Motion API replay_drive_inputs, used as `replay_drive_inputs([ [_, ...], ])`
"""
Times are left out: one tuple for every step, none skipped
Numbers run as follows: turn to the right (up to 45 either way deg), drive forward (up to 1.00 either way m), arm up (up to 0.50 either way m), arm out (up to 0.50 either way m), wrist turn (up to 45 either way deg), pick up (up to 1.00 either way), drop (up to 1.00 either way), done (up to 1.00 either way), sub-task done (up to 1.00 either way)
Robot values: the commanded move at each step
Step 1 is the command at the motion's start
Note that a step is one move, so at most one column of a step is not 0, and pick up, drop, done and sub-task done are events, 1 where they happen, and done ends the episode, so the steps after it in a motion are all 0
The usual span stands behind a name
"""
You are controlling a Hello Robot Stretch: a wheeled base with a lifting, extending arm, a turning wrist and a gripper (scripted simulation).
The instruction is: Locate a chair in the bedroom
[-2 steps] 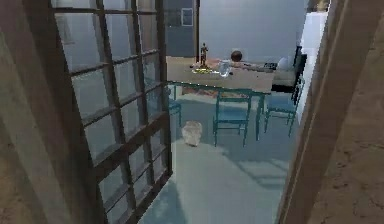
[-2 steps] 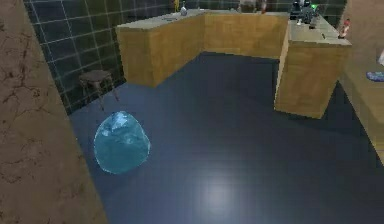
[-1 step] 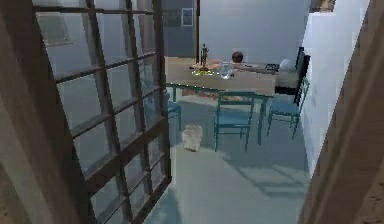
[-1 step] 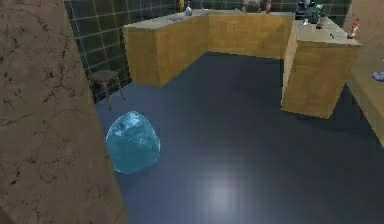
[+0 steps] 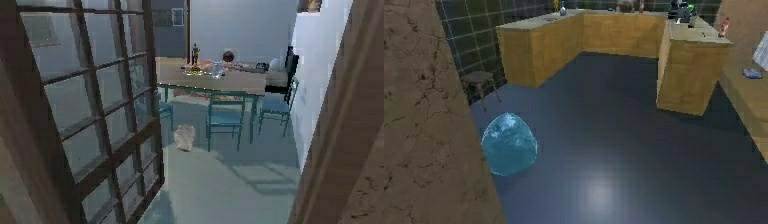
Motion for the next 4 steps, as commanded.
replay_drive_inputs([
  [-45.0, 0.0, 0.0, 0.0, 0.0, 0.0, 0.0, 0.0, 0.0],
  [-45.0, 0.0, 0.0, 0.0, 0.0, 0.0, 0.0, 0.0, 0.0],
  [-6.0, 0.0, 0.0, 0.0, 0.0, 0.0, 0.0, 0.0, 0.0],
  [0.0, 0.3, 0.0, 0.0, 0.0, 0.0, 0.0, 0.0, 0.0],
])
